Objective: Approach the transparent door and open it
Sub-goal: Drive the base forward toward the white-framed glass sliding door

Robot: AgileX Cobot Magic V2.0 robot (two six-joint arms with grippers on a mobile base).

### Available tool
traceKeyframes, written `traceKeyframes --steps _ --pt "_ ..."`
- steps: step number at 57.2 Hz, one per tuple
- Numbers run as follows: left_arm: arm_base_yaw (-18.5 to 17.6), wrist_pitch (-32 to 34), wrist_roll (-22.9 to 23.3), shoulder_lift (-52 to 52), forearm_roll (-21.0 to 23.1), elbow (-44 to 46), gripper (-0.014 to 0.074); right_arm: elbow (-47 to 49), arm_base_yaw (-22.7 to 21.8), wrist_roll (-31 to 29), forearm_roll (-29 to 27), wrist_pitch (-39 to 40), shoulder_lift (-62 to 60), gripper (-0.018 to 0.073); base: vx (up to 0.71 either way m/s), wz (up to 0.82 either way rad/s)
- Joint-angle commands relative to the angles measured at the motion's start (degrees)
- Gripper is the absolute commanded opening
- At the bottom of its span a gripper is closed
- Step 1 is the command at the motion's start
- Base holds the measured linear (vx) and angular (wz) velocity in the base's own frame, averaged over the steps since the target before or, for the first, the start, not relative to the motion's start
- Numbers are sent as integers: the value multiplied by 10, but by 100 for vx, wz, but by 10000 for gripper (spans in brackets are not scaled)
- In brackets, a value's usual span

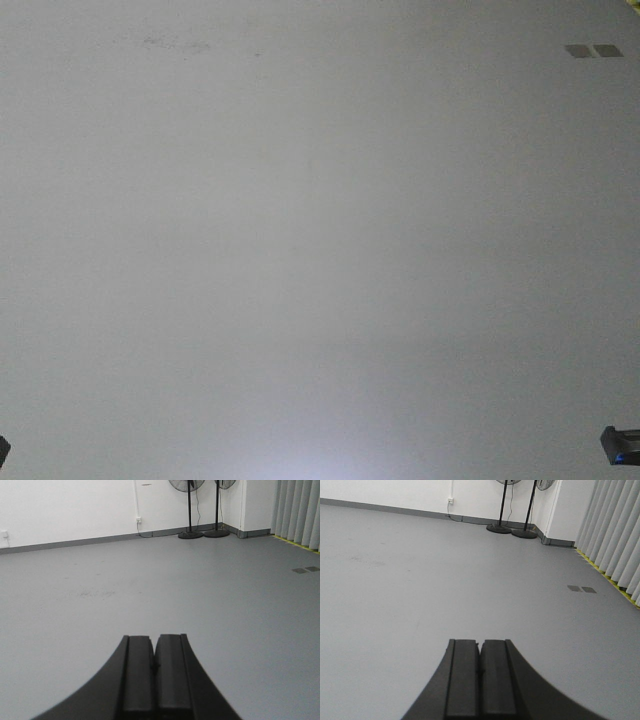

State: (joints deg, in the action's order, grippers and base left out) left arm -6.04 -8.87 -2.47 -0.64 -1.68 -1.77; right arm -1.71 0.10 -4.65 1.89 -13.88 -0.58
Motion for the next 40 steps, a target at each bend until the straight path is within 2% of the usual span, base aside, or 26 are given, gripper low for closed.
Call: traceKeyframes --steps 1,23,40 --pt "-4 48 3 -8 5 -4 1 -3 -3 -3 4 47 -7 -1 26 -1" --pt "-4 48 3 -8 5 -4 3 -3 -3 -3 4 47 -7 -1 39 1" --pt "-4 48 3 -8 5 -4 3 -3 -3 -3 4 47 -7 -1 49 22"
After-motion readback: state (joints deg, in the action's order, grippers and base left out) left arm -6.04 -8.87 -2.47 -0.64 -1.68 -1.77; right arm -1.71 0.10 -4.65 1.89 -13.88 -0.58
